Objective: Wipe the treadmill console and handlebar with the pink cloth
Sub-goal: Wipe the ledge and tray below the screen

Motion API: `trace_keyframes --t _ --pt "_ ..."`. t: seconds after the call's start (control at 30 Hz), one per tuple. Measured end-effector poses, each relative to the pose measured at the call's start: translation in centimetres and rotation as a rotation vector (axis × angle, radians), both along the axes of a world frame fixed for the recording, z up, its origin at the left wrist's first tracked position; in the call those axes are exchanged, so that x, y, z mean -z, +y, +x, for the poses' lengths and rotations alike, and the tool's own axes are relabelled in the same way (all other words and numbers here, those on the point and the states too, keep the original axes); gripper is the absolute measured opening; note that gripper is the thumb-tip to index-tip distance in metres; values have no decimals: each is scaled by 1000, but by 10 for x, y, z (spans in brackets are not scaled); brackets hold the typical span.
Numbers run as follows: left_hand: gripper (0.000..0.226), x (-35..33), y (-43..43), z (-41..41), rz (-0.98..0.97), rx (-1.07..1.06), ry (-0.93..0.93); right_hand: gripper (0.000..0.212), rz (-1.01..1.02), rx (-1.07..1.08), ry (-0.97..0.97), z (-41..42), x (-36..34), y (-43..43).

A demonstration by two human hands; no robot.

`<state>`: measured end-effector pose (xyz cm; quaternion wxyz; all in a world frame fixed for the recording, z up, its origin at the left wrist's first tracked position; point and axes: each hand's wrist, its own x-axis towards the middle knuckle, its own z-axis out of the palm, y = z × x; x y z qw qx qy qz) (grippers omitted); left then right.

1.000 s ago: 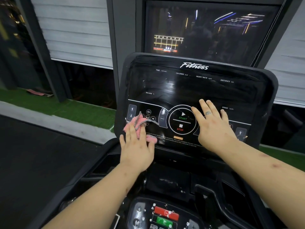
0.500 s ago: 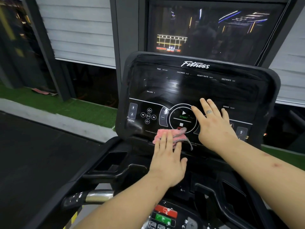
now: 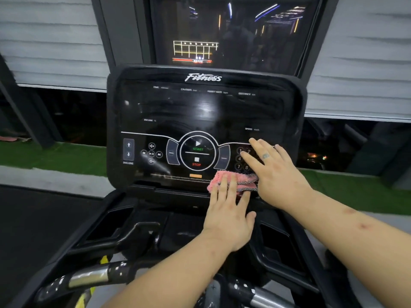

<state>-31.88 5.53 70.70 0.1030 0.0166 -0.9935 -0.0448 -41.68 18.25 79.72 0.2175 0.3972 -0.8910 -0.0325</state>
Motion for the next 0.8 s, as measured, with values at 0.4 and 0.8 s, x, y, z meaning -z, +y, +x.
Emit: trace_keyframes --t 0.4,0.8 --pt "51 2 21 -20 -250 233 96 76 -56 131 -112 3 21 70" --pt "56 -28 -10 -31 -58 284 116 70 -86 113 -219 13 34 103"
